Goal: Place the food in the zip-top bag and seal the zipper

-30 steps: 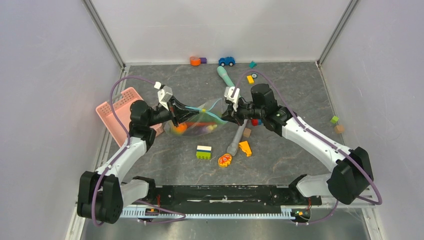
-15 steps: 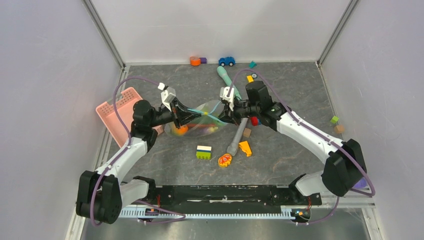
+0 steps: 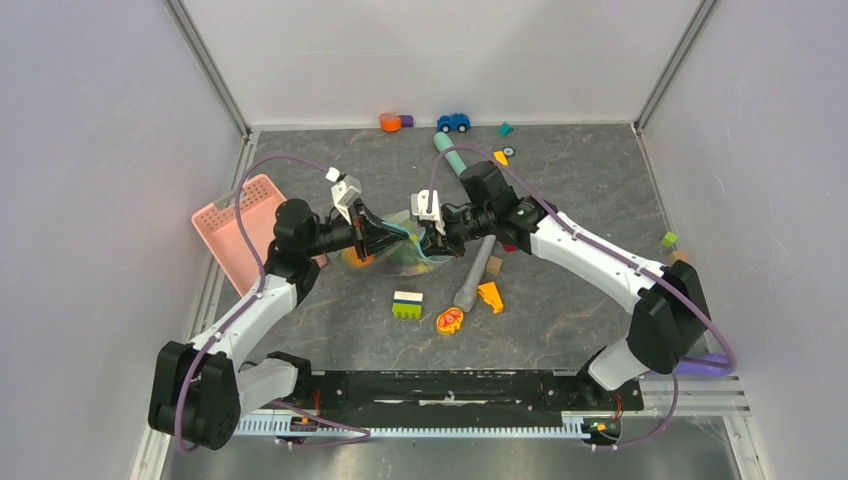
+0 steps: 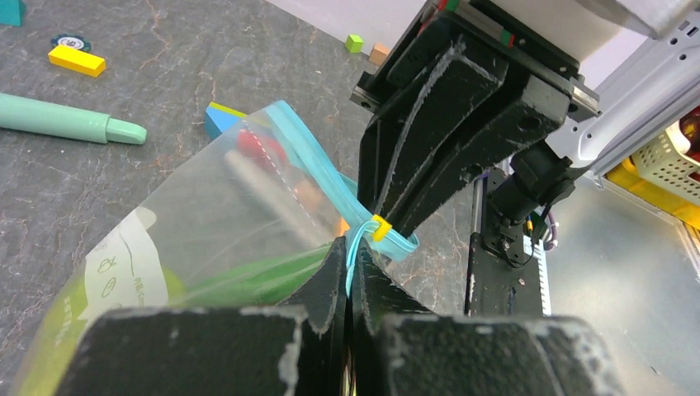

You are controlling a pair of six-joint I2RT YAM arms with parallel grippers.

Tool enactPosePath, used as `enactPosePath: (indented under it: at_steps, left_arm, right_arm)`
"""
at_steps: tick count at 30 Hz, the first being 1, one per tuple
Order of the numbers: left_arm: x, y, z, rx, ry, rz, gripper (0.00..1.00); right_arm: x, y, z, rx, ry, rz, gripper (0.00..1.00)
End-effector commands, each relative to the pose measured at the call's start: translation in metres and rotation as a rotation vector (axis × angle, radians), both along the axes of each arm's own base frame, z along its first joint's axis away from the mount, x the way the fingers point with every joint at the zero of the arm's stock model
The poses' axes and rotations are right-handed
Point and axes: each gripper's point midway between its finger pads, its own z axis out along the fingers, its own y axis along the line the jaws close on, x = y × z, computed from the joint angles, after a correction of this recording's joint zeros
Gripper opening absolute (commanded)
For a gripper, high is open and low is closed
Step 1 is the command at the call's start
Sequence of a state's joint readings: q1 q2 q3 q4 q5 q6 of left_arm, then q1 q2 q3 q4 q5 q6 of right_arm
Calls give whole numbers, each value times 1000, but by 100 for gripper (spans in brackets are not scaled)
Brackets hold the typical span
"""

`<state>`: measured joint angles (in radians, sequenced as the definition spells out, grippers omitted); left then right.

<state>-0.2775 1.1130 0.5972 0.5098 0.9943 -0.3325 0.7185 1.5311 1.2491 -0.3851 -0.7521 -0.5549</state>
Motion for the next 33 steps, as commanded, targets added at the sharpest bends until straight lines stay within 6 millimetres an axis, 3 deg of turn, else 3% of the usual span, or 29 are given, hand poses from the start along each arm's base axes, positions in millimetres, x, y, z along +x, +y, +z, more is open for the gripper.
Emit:
enactPosePath:
  at_steps: [1, 8, 11, 19, 22, 25, 33]
  left_arm:
    - [-2, -4, 31, -22, -116, -10, 2]
    - [-5, -6, 27, -18, -107, -23, 2]
    - [-6, -7, 24, -15, -101, -25, 2]
    - [-2, -6, 18, -1, -88, -7, 2]
    - [0, -4, 11, 22, -76, 11, 2]
    - [0, -3, 7, 29, -72, 22, 2]
    - [-2, 0, 3, 46, -78, 40, 2]
  right_arm:
    - [0, 15, 11, 23, -44, 49, 3]
    - [37, 29, 38, 161, -37, -190, 7]
    - [27, 34, 39, 191, -8, -131, 11]
    - [11, 28, 14, 121, 20, -55, 23]
    - [16, 20, 10, 85, -12, -90, 36]
    - [21, 13, 12, 65, -49, -132, 44]
    - [30, 5, 35, 76, -103, -203, 56]
